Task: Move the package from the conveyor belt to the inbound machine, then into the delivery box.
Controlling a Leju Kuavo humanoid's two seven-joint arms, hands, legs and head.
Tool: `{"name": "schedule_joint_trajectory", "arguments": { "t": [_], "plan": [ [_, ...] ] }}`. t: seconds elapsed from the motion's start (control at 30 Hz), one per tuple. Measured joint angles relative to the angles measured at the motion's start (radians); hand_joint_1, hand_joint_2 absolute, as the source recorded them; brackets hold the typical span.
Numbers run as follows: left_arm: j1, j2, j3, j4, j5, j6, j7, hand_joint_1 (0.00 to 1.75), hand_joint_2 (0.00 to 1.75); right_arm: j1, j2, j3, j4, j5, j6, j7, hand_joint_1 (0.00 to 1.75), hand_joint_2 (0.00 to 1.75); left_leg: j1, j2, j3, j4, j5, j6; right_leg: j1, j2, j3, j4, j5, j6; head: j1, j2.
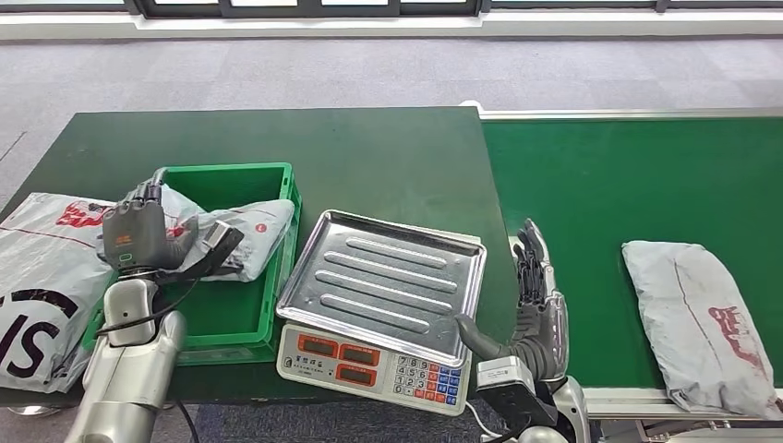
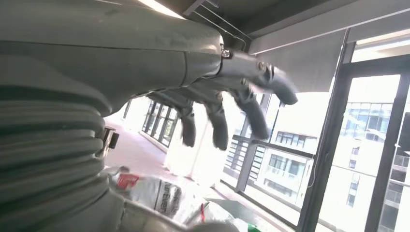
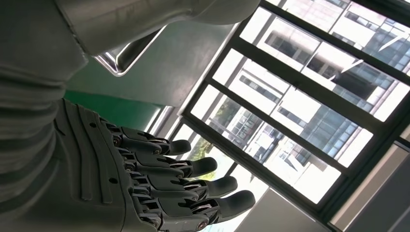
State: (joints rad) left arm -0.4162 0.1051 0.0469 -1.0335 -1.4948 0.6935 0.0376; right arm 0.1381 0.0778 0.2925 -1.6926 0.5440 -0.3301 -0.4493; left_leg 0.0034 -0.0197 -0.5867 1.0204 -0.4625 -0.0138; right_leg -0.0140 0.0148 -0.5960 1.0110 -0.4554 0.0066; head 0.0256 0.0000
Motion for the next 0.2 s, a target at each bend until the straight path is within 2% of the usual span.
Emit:
{"name": "schedule_joint_trajectory", "arguments": {
  "t": [0.2],
  "plan": [
    [0.017,-0.003,0.0,-0.107,-0.001,0.004,0.066,0.0,0.0,-0.002,0.0,0.0,0.0,0.004,-0.015,0.009,0.0,1.75,0.0,-0.001,0.0,0.0,0.0,0.0,0.0,0.0,0.0,0.0,0.0,0.0,0.0,0.0]
  ]
}}
